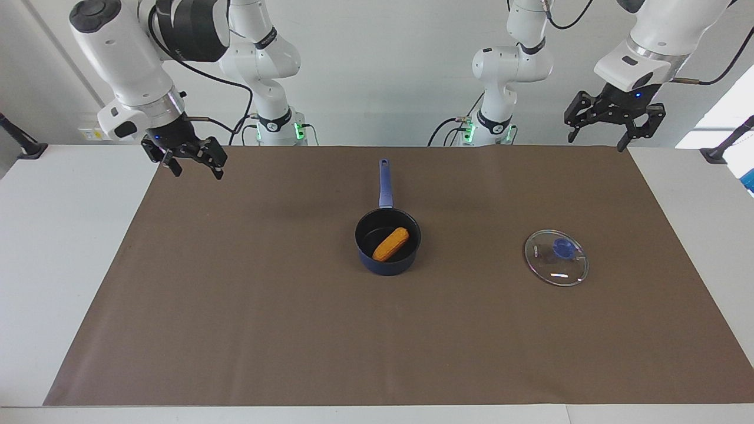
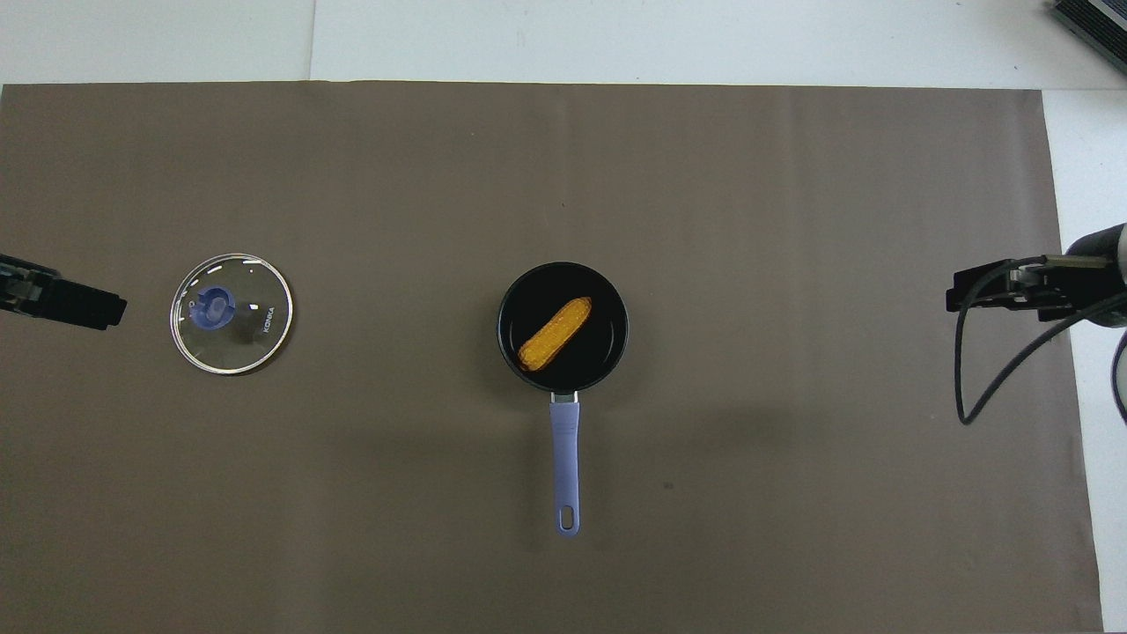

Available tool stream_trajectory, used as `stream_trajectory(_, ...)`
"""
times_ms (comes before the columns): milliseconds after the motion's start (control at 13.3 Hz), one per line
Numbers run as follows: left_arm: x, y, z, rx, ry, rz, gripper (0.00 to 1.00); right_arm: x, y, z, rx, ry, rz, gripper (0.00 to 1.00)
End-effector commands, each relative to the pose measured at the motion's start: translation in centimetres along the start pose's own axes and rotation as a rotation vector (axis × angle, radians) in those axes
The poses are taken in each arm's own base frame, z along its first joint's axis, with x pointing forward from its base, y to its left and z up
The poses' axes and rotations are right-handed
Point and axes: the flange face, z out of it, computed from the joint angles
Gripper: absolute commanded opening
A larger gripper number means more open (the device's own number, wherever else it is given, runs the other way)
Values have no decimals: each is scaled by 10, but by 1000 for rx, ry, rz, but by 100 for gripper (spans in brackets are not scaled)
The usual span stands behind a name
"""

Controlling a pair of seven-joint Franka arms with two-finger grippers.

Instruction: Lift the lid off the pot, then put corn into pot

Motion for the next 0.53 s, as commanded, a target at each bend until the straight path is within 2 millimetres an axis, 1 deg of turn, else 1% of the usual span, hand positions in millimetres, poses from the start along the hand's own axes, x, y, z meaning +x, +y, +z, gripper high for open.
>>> stream_trajectory(0,-9,2,-11,-6,-12,-15,100,-7,19,-24,-14,12,-114,100)
stream_trajectory(75,-14,2,-17,-6,-7,-43,100,-10,24,-36,-16,6,-120,100)
stream_trajectory(150,-21,3,-27,-4,13,-77,100,-12,24,-44,-26,0,-119,100)
stream_trajectory(225,-24,4,-28,-3,8,-82,100,-12,23,-50,-44,5,-125,100)
stream_trajectory(376,-25,6,-29,-2,3,-74,100,-17,13,-52,-48,5,-128,100)
stream_trajectory(451,-26,8,-30,-3,5,-73,100,-18,12,-50,-45,-13,-105,100)
